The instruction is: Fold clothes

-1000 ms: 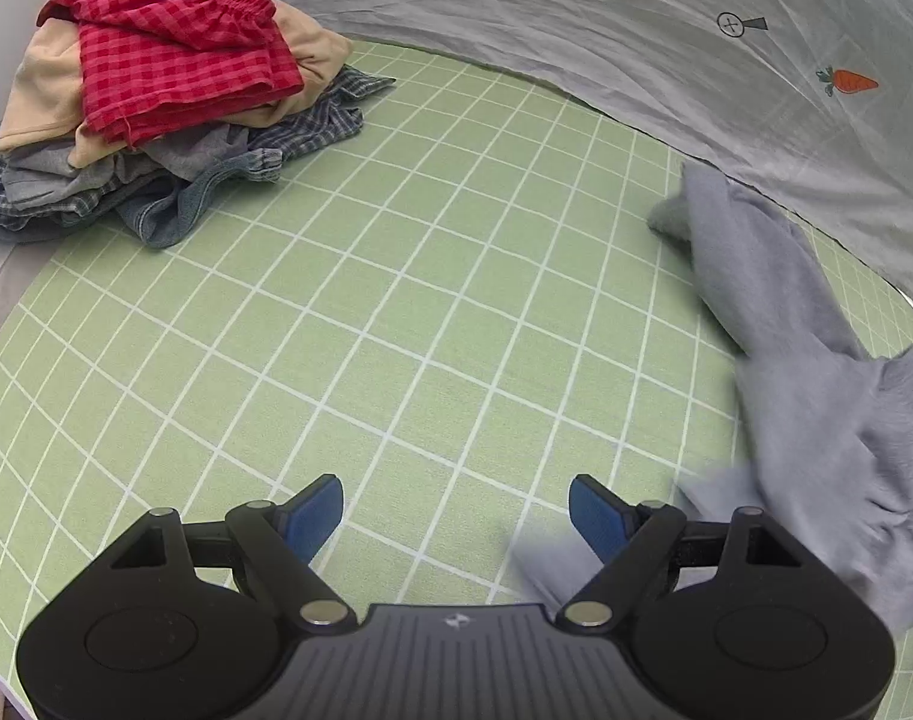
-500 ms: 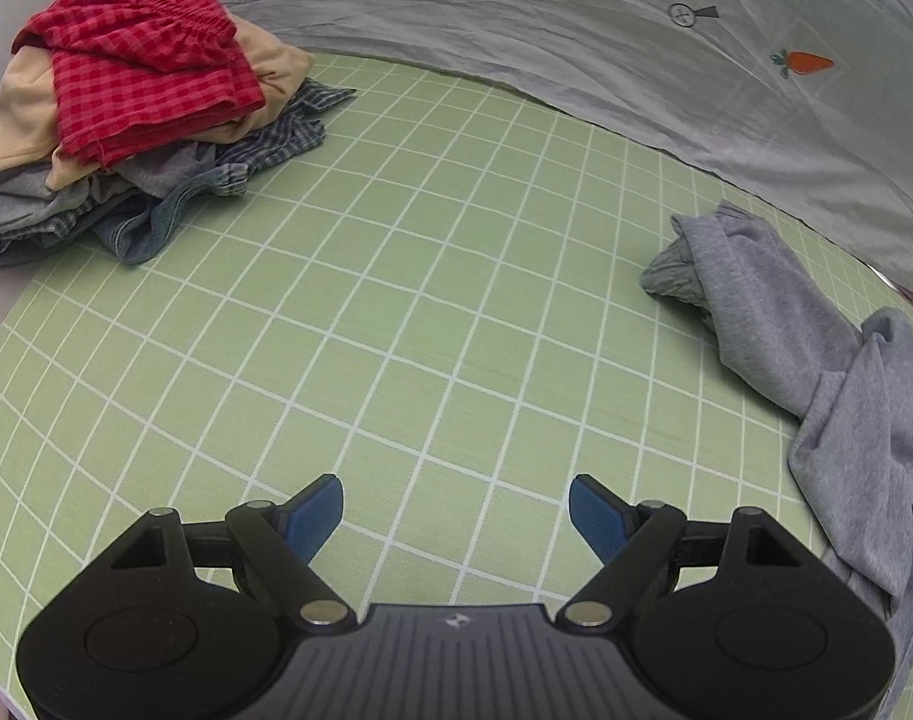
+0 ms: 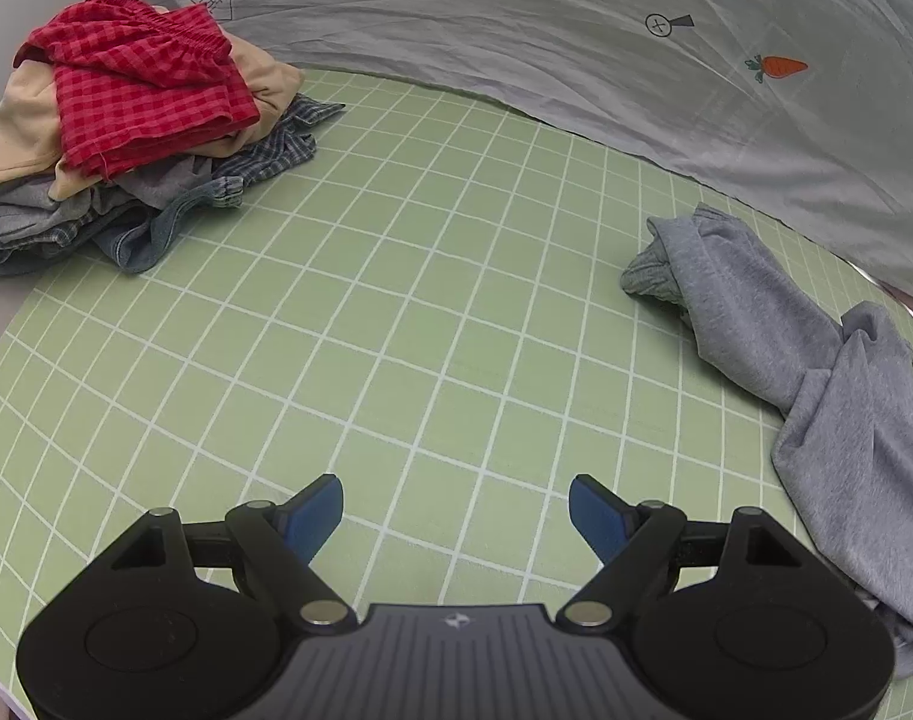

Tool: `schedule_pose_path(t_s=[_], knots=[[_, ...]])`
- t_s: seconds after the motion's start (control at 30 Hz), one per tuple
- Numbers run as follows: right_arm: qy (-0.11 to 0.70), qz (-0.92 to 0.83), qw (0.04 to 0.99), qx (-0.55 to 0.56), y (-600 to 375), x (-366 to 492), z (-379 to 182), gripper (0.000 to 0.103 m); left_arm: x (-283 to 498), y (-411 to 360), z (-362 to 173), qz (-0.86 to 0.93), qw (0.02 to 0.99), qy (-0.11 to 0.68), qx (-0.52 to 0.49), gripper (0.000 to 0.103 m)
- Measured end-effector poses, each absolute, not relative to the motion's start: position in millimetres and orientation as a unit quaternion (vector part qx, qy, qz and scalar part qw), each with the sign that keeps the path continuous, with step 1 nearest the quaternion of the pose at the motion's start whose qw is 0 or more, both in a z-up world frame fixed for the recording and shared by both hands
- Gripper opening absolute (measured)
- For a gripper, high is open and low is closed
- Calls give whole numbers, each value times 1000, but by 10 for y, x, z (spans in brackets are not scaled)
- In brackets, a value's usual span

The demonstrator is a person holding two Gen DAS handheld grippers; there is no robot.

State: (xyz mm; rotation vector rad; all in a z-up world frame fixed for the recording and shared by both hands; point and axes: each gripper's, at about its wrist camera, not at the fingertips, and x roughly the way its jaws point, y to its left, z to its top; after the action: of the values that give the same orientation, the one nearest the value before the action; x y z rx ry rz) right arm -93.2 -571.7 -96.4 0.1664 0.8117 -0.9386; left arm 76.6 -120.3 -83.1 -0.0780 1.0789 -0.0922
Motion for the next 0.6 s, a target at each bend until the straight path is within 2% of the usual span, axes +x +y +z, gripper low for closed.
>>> schedule_pose_path(t_s=[0.13,0.23,0.27,0.33,0.43,0.53,0.6], knots=[[369,-563,734,88,-6302,-1275,-923,6,862,-1287,-835,-51,855,516,-36,83],[374,-554,735,111,-6459,-1348,-965,11,1017,-1428,-797,-64,857,511,-30,83],[372,-541,745,117,-6443,-1331,-973,18,1074,-1481,-780,-69,858,509,-28,83],[363,-526,759,127,-6348,-1246,-973,51,1218,-1618,-733,-82,862,500,-25,83],[344,-482,792,151,-6199,-1022,-937,66,1490,-1850,-701,-105,864,492,-23,86],[329,-418,829,174,-6074,-683,-897,76,1801,-2107,-739,-125,864,487,-22,87],[327,-375,851,167,-5991,-412,-886,78,2008,-2284,-808,-140,860,491,-29,87]])
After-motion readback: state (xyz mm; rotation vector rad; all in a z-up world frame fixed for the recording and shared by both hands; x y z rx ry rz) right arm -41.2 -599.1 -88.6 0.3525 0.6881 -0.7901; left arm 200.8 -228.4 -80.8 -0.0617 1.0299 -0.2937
